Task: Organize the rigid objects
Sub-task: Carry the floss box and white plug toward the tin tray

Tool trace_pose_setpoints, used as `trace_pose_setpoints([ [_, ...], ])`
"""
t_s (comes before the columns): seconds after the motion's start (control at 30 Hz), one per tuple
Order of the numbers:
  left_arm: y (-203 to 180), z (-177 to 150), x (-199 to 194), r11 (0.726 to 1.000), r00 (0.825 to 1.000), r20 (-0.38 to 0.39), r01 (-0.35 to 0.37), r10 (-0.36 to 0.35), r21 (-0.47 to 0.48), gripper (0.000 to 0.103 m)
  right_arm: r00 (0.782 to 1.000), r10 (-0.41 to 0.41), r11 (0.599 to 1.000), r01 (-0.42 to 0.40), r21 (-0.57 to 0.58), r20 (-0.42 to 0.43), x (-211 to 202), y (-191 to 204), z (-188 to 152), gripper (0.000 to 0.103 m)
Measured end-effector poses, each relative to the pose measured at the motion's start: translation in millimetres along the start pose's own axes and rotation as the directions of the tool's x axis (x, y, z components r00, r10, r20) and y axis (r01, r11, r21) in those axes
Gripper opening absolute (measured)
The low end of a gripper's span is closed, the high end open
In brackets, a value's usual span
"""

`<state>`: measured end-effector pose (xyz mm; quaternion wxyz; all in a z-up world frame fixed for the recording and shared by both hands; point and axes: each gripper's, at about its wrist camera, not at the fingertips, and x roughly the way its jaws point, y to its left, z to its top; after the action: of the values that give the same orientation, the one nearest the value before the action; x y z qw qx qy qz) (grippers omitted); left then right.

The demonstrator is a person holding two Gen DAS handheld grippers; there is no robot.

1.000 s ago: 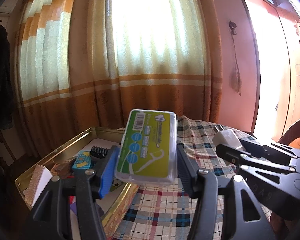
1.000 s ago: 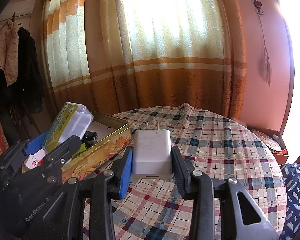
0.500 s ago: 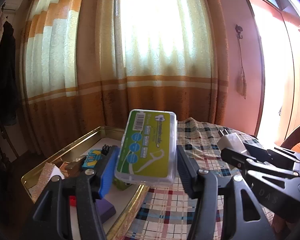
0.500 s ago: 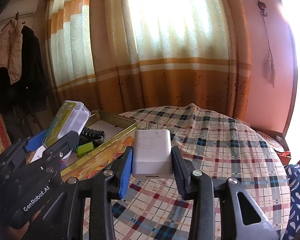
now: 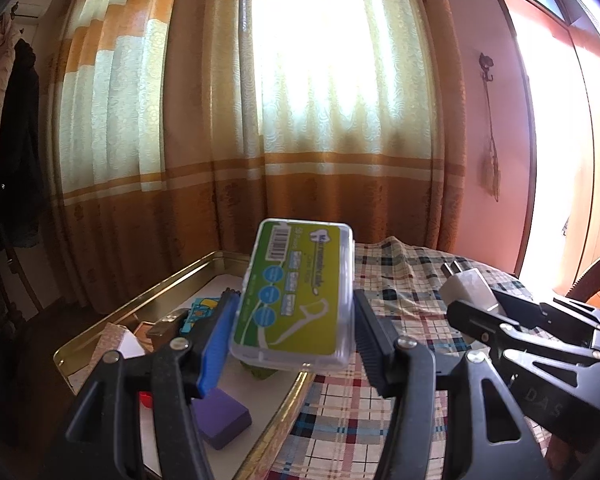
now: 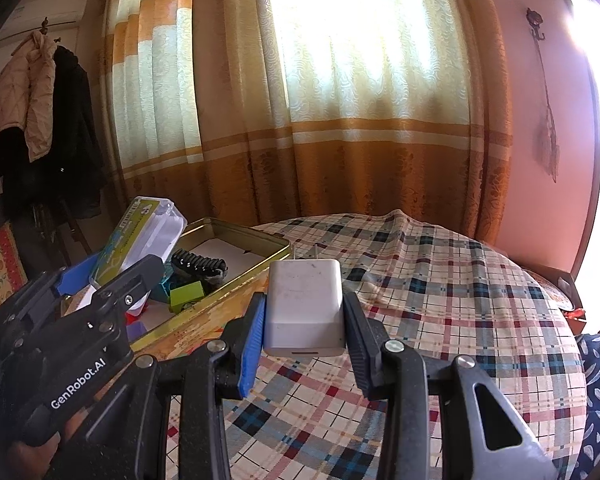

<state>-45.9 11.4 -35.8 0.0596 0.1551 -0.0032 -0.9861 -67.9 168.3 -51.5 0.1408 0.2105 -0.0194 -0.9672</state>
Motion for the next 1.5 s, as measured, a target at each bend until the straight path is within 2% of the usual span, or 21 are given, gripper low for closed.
trace_pose_setpoints([
  [1.5,42.6,-3.1,-4.8,0.997,0.998,-0.001,-0.065,0.065,-0.044,0.056,0.995,0.1,0.994,-0.1,-0.037,0.003,5.8,46.4,-4.0,0.041],
])
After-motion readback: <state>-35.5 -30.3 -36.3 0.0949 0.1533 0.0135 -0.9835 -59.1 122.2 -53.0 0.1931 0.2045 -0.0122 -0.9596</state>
